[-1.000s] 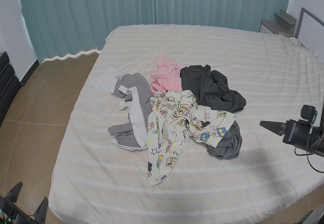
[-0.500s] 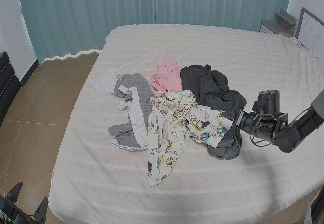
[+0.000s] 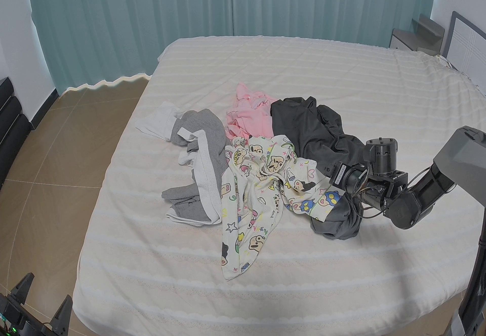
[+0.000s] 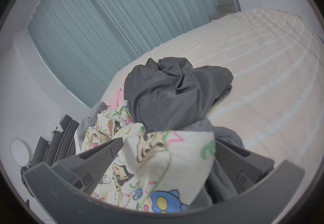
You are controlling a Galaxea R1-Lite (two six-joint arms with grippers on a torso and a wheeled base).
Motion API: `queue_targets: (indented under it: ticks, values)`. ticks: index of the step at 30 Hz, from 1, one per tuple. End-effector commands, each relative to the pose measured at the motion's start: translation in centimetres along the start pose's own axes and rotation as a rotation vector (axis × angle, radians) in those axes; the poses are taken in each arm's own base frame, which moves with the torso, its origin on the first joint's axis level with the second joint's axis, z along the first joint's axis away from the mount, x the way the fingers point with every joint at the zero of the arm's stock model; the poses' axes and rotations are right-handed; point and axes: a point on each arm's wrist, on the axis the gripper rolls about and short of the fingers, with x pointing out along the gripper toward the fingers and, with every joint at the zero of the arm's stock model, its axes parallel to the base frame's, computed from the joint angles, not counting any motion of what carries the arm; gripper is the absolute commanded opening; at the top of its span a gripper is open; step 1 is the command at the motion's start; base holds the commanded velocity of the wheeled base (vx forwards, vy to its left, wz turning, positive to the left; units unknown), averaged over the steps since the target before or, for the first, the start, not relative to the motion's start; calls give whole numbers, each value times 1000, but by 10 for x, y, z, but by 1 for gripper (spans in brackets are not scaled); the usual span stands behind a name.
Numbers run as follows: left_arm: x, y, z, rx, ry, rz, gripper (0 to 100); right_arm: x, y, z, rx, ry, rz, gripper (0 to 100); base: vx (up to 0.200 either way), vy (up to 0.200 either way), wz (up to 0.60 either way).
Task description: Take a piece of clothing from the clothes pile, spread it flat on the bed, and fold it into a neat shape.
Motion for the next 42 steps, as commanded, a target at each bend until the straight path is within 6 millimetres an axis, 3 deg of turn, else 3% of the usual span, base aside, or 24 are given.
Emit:
queue_targets:
  ticks: [1,2,3,14,20,22,32,42]
  values:
    - [1,0,-3,0,13,0,100,4,5,-3,-8,-9,19,100,0,0,0]
    - [1,0,-3,0,13,0,100,4,6,-3,-12,-9,22,100,0,0,0]
    - [1,0,-3,0,13,0,100,3,8,-5,-16,-5,26,0,0,0,0]
    - [1,0,-3,0,13,0,100,-2,10,-8,-28,3,31,0,0,0,0]
    - [1,0,-3,0,13,0,100,-16,10,-4,-22,-23,53,0,0,0,0]
    - [1,0,-3,0,13,0,100,-40,16,0,-22,-65,99,0,0,0,0]
    - [1,0,-3,3,13,0,100,-126,45,18,-26,-134,263,0,0,0,0]
    - [1,0,-3,2,13,0,100,-189,64,34,-69,-214,408,0,0,0,0]
